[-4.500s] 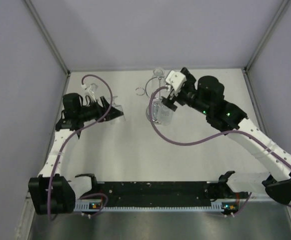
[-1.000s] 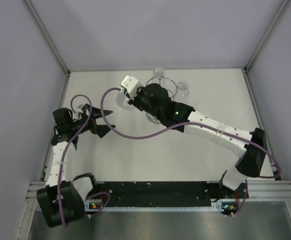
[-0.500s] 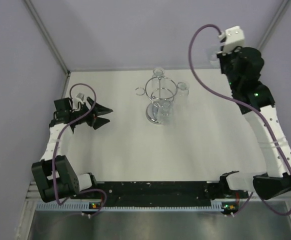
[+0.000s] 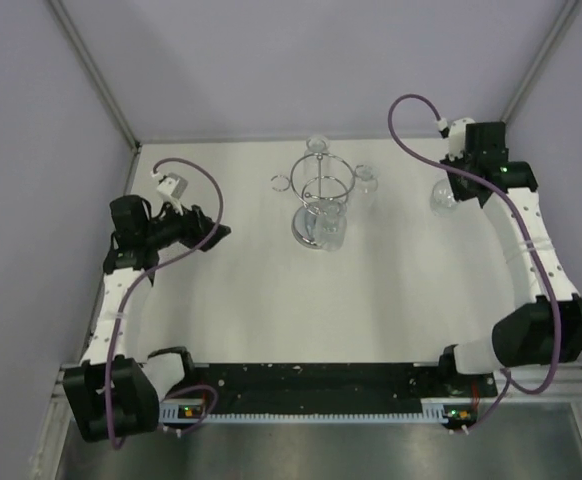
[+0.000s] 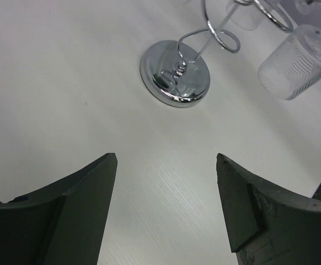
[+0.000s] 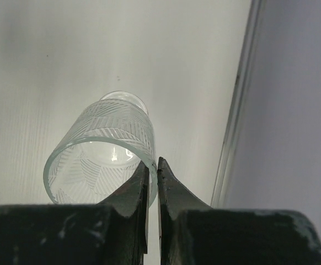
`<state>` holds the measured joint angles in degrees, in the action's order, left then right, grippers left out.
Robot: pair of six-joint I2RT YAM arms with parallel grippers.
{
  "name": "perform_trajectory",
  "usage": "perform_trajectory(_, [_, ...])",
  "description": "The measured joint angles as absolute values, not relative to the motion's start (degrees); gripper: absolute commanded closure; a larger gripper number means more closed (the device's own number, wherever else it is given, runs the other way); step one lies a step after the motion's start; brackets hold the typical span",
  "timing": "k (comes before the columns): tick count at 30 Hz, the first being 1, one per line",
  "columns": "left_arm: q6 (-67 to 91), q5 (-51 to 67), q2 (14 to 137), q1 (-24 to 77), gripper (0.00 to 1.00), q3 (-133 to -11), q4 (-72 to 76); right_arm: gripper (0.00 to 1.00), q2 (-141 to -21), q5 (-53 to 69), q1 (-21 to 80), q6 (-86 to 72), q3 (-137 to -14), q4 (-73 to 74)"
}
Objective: Take the wine glass off the wine glass rack
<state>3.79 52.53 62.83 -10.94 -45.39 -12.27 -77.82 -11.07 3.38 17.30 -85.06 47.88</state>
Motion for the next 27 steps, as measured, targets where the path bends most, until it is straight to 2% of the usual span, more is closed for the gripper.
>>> perform_trajectory(5, [-8.43,52.71,58.43,-5.58,0.23,-45.3,-8.73,1.0,-87.88,-8.21,2.52,17.96,-86.11,50.98])
perform_trajectory(11, [-16.69,52.05,55.05,1.08,0.23,-44.18,-8.54,1.0,-99.59,-5.82,1.72,17.87,-94.28,52.93])
perform_trajectory(20, [-20.36,51.42,51.16,11.29,0.23,-43.62,-8.54,1.0,-114.54,-2.7,-2.7,16.62,-110.32,53.15])
perform_trajectory(27, [-21.1,47.75,54.02,21.85,0.22,-43.62,-6.63,1.0,-122.19,-2.55,-6.26,16.34,-115.74,53.58])
